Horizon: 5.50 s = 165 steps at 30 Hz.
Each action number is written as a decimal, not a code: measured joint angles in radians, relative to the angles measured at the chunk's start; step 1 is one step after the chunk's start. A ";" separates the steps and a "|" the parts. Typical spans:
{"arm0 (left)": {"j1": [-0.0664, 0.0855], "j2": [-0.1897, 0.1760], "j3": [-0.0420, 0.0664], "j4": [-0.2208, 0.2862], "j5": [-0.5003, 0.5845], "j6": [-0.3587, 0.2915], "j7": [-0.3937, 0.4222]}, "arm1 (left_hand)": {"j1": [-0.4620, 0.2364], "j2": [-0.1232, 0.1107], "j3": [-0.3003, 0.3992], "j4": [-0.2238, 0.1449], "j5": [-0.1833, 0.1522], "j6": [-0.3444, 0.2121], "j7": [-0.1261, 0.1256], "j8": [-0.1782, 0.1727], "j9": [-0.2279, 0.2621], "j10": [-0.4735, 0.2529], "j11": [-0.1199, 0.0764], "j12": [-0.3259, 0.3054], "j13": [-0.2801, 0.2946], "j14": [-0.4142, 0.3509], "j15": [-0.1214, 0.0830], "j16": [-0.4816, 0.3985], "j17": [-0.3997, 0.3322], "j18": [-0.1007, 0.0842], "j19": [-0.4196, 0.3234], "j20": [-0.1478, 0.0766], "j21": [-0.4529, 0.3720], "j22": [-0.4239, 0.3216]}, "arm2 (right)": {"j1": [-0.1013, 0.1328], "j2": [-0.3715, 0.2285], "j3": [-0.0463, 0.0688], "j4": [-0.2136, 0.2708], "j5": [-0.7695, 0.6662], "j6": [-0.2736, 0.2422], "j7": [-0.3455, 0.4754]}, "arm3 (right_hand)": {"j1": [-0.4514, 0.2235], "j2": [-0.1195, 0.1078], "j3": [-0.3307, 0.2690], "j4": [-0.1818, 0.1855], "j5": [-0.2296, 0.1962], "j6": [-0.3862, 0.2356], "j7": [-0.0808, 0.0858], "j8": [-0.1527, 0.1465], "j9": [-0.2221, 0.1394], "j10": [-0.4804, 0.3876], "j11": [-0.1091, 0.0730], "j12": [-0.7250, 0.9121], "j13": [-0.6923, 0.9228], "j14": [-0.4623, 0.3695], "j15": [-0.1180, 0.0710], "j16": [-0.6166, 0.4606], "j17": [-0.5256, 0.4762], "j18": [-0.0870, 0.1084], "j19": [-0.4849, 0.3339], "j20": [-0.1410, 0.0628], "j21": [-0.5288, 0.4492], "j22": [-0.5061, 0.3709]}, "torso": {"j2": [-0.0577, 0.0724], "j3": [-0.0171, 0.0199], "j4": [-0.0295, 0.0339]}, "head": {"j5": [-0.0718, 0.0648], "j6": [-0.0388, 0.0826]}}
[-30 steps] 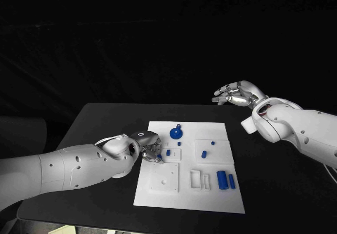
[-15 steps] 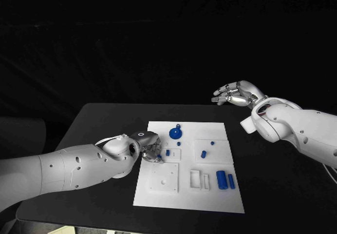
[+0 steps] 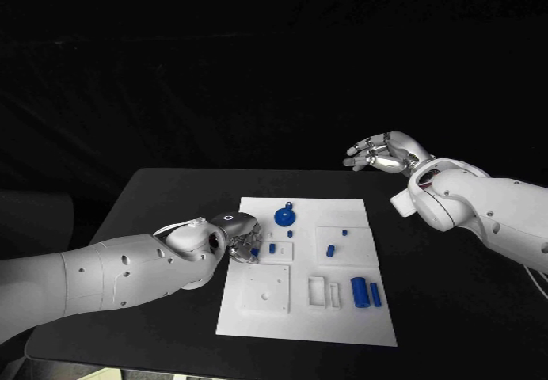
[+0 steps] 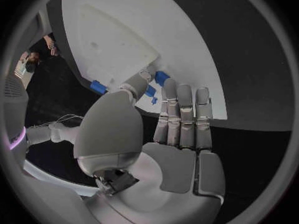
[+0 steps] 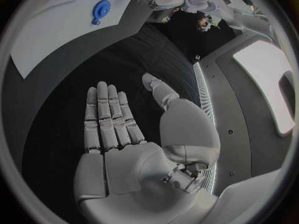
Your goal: Assemble the parts on the task board
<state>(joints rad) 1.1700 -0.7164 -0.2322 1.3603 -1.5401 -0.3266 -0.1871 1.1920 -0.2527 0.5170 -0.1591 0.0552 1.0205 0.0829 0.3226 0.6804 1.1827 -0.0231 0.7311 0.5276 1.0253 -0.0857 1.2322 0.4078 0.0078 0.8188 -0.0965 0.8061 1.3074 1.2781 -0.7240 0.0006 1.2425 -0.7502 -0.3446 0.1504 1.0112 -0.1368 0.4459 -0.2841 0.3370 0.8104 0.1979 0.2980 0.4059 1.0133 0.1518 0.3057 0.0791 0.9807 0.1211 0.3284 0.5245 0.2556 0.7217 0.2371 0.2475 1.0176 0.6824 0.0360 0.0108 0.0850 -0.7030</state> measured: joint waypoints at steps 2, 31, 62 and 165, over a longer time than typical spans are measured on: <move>0.000 -0.001 0.000 0.000 -0.002 -0.001 0.000 | 0.000 0.000 0.004 0.004 0.000 -0.004 0.003 0.002 -0.002 0.000 0.000 0.000 0.000 0.000 0.000 0.000 0.000 0.000 0.000 0.000 0.003 0.000 | 0.000 0.000 0.000 0.000 0.000 0.000 0.000 | 0.000 0.000 0.000 0.000 0.000 0.000 0.000 0.000 0.000 0.000 0.000 0.000 0.000 0.000 0.000 0.000 0.000 0.000 0.000 0.000 0.000 0.000 | 0.000 -0.0004 0.0000 | 0.000 0.000; -0.003 -0.018 -0.004 0.003 -0.004 -0.031 0.017 | -0.057 -0.049 -0.058 -0.013 0.000 -0.094 0.030 -0.029 -0.050 -0.011 0.018 0.000 0.004 -0.004 0.004 -0.004 -0.002 0.000 -0.008 0.000 0.003 0.001 | -0.001 -0.002 0.000 0.000 0.001 0.000 0.000 | 0.000 0.000 -0.003 0.003 0.015 0.000 0.000 0.000 -0.002 0.004 -0.004 -0.004 -0.004 0.000 0.000 -0.004 -0.001 0.000 0.000 0.000 -0.004 0.000 | 0.000 0.0000 0.0000 | 0.001 0.006; -0.005 -0.039 -0.005 0.018 -0.002 -0.039 0.031 | -0.040 -0.043 -0.033 -0.036 -0.003 -0.092 0.025 -0.015 -0.058 -0.007 0.021 0.004 0.007 -0.004 0.004 -0.004 -0.002 0.000 -0.008 0.000 0.003 0.000 | -0.005 -0.003 0.000 -0.001 0.002 0.001 0.001 | 0.000 0.000 -0.003 0.003 0.015 0.000 0.000 0.000 -0.002 0.004 -0.004 -0.004 -0.004 0.000 0.000 -0.004 -0.001 0.000 0.000 0.000 -0.004 0.000 | 0.000 -0.0003 0.0000 | 0.004 0.004; 0.013 -0.064 0.127 0.000 1.669 0.336 0.246 | -0.049 0.099 -0.012 -0.036 -0.006 -0.056 0.022 -0.010 -0.086 -0.023 0.023 0.019 0.019 -0.013 0.002 0.012 -0.002 0.000 -0.011 0.003 0.007 0.000 | -0.055 -0.006 -0.027 0.203 -0.556 -0.113 0.050 | 0.128 -0.049 0.003 -0.003 0.007 0.016 -0.008 0.015 -0.011 0.014 -0.007 -0.012 -0.009 -0.008 0.008 -0.014 -0.001 0.000 -0.006 0.006 -0.020 0.005 | -0.001 0.0006 -0.0025 | 0.006 0.128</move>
<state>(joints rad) 1.1826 -0.7809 -0.1050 1.3599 0.1291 0.0096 0.0588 1.1433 -0.1535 0.5051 -0.1954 0.0492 0.9641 0.1049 0.3128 0.5945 1.1594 0.0001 0.7503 0.5466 1.0127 -0.0835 1.2437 0.4057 0.0077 0.8074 -0.0931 0.8127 1.3076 1.2226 -0.7300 -0.0262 1.4452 -1.3058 -0.4574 0.2002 1.1390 -0.1856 0.4488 -0.2869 0.3439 0.8260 0.1898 0.3127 0.3945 1.0278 0.1446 0.2940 0.0698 0.9731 0.1286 0.3147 0.5230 0.2556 0.7159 0.2428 0.2277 1.0226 0.6816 0.0365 0.0083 0.0912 -0.5746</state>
